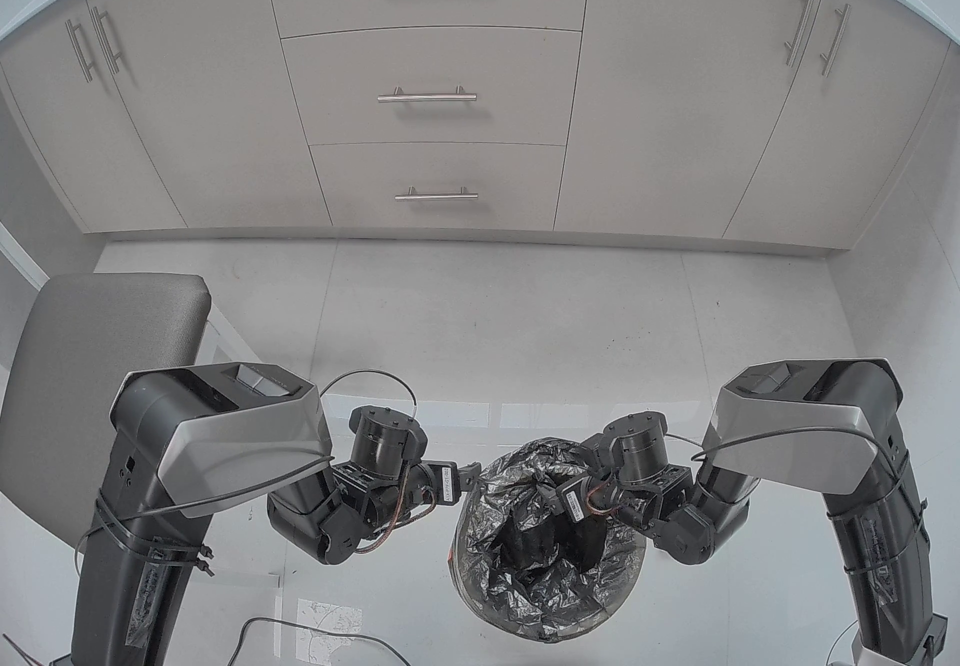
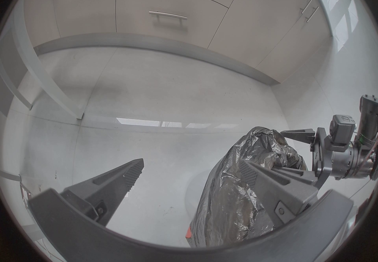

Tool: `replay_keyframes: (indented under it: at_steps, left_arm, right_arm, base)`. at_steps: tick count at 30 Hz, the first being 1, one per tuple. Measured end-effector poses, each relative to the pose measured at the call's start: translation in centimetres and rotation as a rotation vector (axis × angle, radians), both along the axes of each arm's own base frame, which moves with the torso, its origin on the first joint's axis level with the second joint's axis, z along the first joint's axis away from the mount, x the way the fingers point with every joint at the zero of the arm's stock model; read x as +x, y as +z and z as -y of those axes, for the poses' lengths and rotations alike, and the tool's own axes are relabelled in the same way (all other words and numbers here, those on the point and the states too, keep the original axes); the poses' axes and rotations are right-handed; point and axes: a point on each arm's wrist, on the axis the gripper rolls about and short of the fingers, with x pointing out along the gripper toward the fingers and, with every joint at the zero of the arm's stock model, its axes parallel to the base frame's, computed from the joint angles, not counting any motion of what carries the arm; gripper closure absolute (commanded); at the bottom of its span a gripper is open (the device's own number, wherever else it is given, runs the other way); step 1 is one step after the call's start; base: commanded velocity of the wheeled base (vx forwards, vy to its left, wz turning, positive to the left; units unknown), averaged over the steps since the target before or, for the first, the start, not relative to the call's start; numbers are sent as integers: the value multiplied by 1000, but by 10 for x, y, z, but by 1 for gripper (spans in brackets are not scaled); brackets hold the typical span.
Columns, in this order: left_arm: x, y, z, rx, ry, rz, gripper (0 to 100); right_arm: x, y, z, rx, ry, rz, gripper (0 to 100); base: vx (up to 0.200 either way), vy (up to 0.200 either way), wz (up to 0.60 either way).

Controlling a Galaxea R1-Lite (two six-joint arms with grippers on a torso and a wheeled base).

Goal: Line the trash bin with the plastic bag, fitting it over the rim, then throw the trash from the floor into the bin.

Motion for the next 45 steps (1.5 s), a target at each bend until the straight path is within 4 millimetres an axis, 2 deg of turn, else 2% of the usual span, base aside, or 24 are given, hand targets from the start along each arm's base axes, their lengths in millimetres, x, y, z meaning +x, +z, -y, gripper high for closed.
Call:
replay_keyframes:
  at_steps: [4,12,16,23,30,45]
  left_arm:
    - [0,0,0,1,0,-1,0]
    - [-3,0,-1,5,-3,-7,0]
    - [-3,0,-1,0,-3,-1,0]
    - [-3,1,0,-6,-4,8,0]
    - [-3,1,0,-9,-5,10,0]
    - [-3,1,0,-10,-5,11,0]
  right_arm:
    - [-8,10,1,5,8,4,0]
    - [-47,33,15,-16,41,-40,0]
    - [-52,34,25,-19,29,-54,0]
    - [-43,20,31,-3,23,-49,0]
    - [-24,4,30,0,2,-43,0]
    - [12,6,21,38,-61,66,0]
  base:
    - [0,0,0]
    - [0,0,0]
    - [0,0,0]
    - [0,0,0]
    - [0,0,0]
    - [0,0,0]
